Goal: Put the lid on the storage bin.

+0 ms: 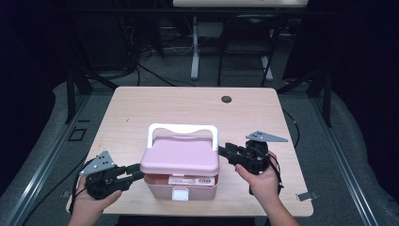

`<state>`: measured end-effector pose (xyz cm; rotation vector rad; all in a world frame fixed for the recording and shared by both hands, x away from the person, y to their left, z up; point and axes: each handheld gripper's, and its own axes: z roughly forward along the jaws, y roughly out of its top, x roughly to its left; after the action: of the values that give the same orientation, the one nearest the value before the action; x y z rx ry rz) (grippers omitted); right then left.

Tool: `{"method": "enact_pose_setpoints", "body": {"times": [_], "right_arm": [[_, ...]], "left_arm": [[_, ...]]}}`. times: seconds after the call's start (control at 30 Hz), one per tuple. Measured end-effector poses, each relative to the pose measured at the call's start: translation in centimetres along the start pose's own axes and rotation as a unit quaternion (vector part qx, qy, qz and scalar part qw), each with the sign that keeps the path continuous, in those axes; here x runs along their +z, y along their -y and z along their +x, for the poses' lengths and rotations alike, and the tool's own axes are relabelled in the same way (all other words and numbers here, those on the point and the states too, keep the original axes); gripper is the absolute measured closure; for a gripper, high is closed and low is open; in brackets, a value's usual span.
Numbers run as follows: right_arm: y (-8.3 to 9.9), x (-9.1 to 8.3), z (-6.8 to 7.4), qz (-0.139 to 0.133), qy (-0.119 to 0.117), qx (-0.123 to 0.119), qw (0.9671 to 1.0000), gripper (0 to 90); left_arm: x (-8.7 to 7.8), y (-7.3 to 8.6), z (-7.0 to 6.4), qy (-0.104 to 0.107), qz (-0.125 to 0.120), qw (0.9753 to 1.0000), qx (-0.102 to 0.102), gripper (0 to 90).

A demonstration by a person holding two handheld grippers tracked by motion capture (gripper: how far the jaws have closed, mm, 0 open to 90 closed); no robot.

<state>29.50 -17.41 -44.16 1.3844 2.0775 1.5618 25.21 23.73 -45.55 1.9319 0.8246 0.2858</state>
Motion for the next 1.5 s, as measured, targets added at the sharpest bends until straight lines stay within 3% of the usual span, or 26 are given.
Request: {"method": "enact_pose_setpoints", "body": {"times": [0.6, 1.23, 1.5], "right_arm": [[0.1, 0.0, -0.1, 0.002, 0.000, 0.004, 1.0000, 61.4], [0.1, -0.2, -0.4, 0.000, 0.003, 0.009, 1.0000, 61.3], [0.2, -0.1, -0.4, 0.000, 0.002, 0.011, 0.9999, 61.3]], "left_arm": [[-0.1, 1.0, 0.1, 0.003, 0.001, 0.9999, -0.013, 68.3], [-0.3, 1.8, 0.6, -0.010, 0.015, 0.9997, -0.016, 69.5], [-0.5, 1.9, 0.8, -0.011, 0.009, 0.9996, -0.025, 70.3]]}}
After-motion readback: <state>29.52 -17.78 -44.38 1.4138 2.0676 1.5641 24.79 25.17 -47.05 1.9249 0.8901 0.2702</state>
